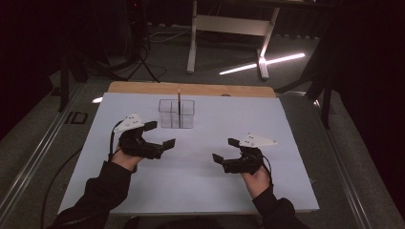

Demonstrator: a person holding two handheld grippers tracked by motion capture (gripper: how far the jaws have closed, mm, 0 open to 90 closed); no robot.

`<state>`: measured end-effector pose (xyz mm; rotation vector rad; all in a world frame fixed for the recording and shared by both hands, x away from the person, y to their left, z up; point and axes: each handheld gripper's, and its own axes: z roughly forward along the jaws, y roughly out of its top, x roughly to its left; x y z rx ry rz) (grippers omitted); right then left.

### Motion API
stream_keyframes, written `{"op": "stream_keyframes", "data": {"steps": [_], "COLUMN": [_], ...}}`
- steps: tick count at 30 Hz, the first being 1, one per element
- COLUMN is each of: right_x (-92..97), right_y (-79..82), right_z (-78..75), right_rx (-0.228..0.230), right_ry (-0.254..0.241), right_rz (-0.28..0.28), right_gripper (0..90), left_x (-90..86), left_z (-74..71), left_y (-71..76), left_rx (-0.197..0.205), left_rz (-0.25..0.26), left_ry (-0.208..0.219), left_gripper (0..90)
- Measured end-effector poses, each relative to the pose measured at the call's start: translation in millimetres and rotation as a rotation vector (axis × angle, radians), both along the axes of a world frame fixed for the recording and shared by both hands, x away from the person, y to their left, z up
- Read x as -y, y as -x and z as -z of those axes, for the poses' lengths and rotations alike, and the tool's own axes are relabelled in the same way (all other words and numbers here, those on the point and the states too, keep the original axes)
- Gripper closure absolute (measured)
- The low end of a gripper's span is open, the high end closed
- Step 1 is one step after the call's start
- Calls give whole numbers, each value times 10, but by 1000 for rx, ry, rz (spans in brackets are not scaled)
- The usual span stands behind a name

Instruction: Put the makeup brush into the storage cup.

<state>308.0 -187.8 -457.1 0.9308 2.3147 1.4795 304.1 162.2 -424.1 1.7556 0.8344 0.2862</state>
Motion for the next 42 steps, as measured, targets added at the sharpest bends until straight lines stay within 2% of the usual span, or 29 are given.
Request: {"op": "stream_keyframes", "data": {"steps": [4, 13, 16, 18, 22, 27, 31, 38, 42], "right_x": [3, 0, -1, -3, -5, -4, -1, -6, -2], "right_y": [0, 0, 1, 3, 2, -1, -3, -1, -3], "right_z": [-4, 2, 2, 2, 5, 10, 8, 9, 12], "right_rx": [2, 0, 1, 1, 0, -1, 0, 1, -3], "right_ry": [0, 1, 3, 2, 4, 6, 6, 8, 8], "right_rz": [1, 0, -1, 0, -2, -2, -5, -4, -4], "right_gripper": [138, 138, 138, 138, 138, 138, 138, 138, 138], "left_x": [12, 26, 31, 32, 36, -3, -26, -76, -80], "left_z": [56, 220, 305, 373, 486, 600, 701, 777, 829], "left_y": [58, 166, 202, 229, 254, 277, 309, 361, 378], "left_rx": [7, -12, -15, -3, -21, -19, -29, -35, -38], "left_rz": [17, 53, 75, 79, 85, 101, 111, 96, 106], "left_ry": [7, 5, -9, -16, -41, -16, -28, -11, -3], "left_gripper": [8, 8, 8, 8, 8, 8, 8, 8, 8]}}
